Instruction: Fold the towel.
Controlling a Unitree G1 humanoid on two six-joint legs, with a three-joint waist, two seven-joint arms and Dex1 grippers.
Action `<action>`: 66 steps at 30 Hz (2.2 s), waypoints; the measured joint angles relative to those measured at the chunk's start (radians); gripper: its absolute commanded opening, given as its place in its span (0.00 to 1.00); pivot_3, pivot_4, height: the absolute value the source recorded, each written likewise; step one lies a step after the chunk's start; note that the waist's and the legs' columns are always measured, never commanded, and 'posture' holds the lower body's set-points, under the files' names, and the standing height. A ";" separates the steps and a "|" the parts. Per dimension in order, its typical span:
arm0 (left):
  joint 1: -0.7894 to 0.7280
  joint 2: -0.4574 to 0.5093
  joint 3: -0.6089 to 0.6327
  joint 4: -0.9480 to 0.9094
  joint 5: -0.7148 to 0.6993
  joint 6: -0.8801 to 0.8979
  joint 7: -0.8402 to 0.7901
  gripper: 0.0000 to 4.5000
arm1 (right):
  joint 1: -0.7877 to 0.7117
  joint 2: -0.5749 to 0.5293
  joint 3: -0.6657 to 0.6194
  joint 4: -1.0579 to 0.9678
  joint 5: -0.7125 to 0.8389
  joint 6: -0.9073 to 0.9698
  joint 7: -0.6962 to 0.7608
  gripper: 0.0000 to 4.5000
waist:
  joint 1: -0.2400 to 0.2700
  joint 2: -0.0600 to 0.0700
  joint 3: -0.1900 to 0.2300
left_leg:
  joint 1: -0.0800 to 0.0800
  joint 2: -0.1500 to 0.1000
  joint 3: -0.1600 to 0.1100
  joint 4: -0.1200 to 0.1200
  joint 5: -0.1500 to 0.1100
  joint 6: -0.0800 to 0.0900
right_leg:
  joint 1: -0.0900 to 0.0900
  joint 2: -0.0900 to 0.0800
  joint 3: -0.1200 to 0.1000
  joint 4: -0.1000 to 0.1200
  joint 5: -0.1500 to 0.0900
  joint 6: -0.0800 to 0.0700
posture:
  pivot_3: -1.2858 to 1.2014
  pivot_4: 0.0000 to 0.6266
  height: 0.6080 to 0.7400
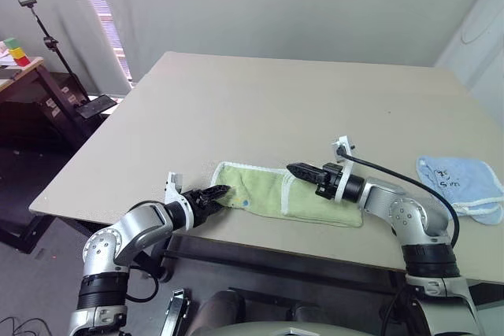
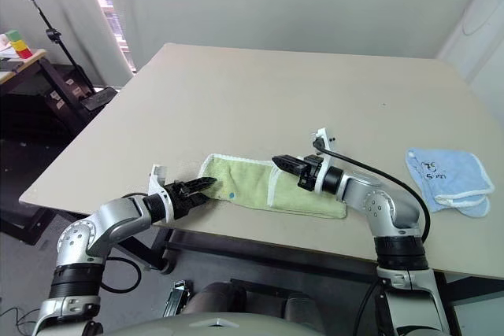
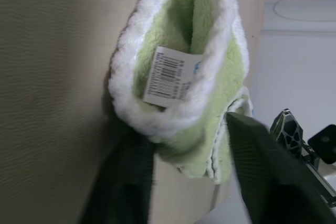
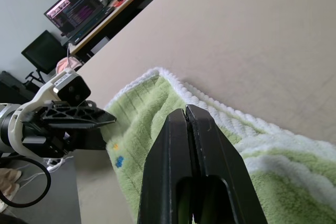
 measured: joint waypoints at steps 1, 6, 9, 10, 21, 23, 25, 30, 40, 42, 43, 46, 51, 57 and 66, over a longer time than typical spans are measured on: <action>0.000 0.001 -0.002 0.000 0.001 -0.004 -0.004 0.14 | 0.000 0.000 0.000 0.000 -0.004 -0.005 0.000 0.00 | 0.000 0.000 0.000 | 0.000 0.000 0.000 0.000 0.000 0.000 | 0.000 0.000 0.000 0.000 0.000 0.000 | 0.52 0.00 1.00; 0.000 0.005 -0.003 0.000 0.017 -0.014 -0.042 0.01 | 0.001 -0.004 0.000 0.000 -0.015 -0.014 0.002 0.00 | -0.001 0.000 0.000 | 0.000 0.000 0.000 0.000 0.000 0.000 | 0.000 0.000 0.000 0.000 0.000 0.000 | 0.52 0.00 1.00; 0.000 0.012 -0.006 0.000 0.024 -0.014 -0.059 0.01 | 0.006 -0.009 0.000 0.000 -0.021 -0.023 0.007 0.00 | -0.001 0.000 0.000 | 0.000 0.000 0.000 0.000 0.000 0.000 | 0.000 0.000 0.000 0.000 0.000 0.000 | 0.52 0.00 1.00; 0.000 0.017 -0.006 -0.001 0.024 -0.013 -0.073 0.01 | 0.012 -0.014 0.001 -0.002 -0.025 -0.026 0.014 0.00 | -0.001 0.000 0.000 | 0.000 0.000 0.000 0.000 0.000 0.000 | 0.000 0.000 0.000 0.000 0.000 0.000 | 0.52 0.00 1.00; -0.124 0.154 -0.046 -0.032 0.244 0.063 -0.283 0.01 | 0.069 -0.122 -0.120 -0.097 0.067 -0.003 0.081 0.00 | -0.001 0.000 0.002 | -0.001 0.000 0.001 -0.002 0.000 0.000 | -0.001 0.000 0.000 -0.002 0.000 0.000 | 0.52 0.00 1.00; -0.182 0.160 -0.084 -0.036 0.314 0.097 -0.362 0.01 | 0.079 -0.133 -0.136 -0.096 0.067 -0.002 0.077 0.00 | 0.000 0.000 0.002 | -0.002 0.000 0.001 -0.003 0.000 0.000 | -0.001 0.000 0.000 -0.003 0.000 0.000 | 0.52 0.00 1.00; -0.236 0.161 -0.117 -0.040 0.371 0.123 -0.444 0.01 | 0.093 -0.136 -0.148 -0.095 0.066 -0.003 0.067 0.00 | -0.001 -0.001 0.002 | -0.002 0.000 0.001 -0.004 0.000 0.000 | -0.002 0.000 0.000 -0.004 0.000 0.000 | 0.52 0.00 1.00; -0.363 0.162 -0.219 -0.059 0.531 0.185 -0.658 0.01 | 0.147 -0.149 -0.186 -0.086 0.054 -0.006 0.031 0.00 | -0.001 -0.001 0.002 | -0.002 0.000 0.002 -0.010 0.001 0.001 | -0.004 0.000 0.002 -0.008 0.000 0.000 | 0.52 0.00 1.00; -0.604 -0.003 -0.453 0.034 0.867 0.161 -1.052 0.01 | 0.264 -0.149 -0.325 -0.093 0.052 -0.030 -0.073 0.00 | -0.001 -0.003 0.004 | -0.002 0.000 0.003 -0.012 0.002 0.003 | -0.003 0.000 0.002 -0.009 0.000 0.000 | 0.52 0.00 1.00; -0.636 -0.043 -0.506 0.067 0.938 0.140 -1.116 0.01 | 0.287 -0.146 -0.358 -0.097 0.054 -0.041 -0.095 0.00 | -0.001 -0.004 0.004 | -0.002 0.000 0.003 -0.012 0.002 0.003 | -0.003 0.000 0.002 -0.009 0.000 0.000 | 0.52 0.00 1.00; -0.653 -0.066 -0.530 0.093 0.976 0.130 -1.145 0.01 | 0.298 -0.142 -0.375 -0.098 0.056 -0.048 -0.108 0.00 | -0.001 -0.004 0.004 | -0.002 0.000 0.004 -0.012 0.002 0.003 | -0.001 0.000 0.002 -0.009 0.000 0.000 | 0.52 0.00 1.00; -0.685 -0.132 -0.593 0.196 1.087 0.088 -1.212 0.01 | 0.314 -0.116 -0.433 -0.098 0.060 -0.063 -0.158 0.00 | -0.002 -0.005 0.005 | -0.002 0.000 0.004 -0.012 0.002 0.003 | 0.000 0.000 0.002 -0.009 0.000 0.001 | 0.52 0.00 1.00; -0.687 -0.183 -0.676 0.296 1.253 0.004 -1.306 0.01 | 0.371 -0.113 -0.460 -0.117 0.063 -0.074 -0.187 0.00 | -0.003 -0.005 0.005 | -0.002 0.001 0.003 -0.013 0.002 0.003 | 0.000 0.000 0.002 -0.009 0.000 0.001 | 0.52 0.00 1.00; -0.687 -0.235 -0.674 0.361 1.361 -0.059 -1.370 0.01 | 0.383 -0.104 -0.459 -0.129 0.062 -0.090 -0.207 0.00 | -0.002 -0.005 0.005 | -0.002 0.001 0.003 -0.011 0.002 0.003 | 0.001 0.000 0.002 -0.009 0.001 0.002 | 0.52 0.00 1.00; -0.645 -0.269 -0.629 0.330 1.393 -0.061 -1.428 0.62 | 0.373 -0.104 -0.428 -0.110 0.033 -0.106 -0.214 0.00 | -0.003 -0.004 0.005 | -0.001 0.001 0.003 -0.011 0.002 0.003 | 0.001 0.001 0.002 -0.008 0.002 0.004 | 0.52 0.00 1.00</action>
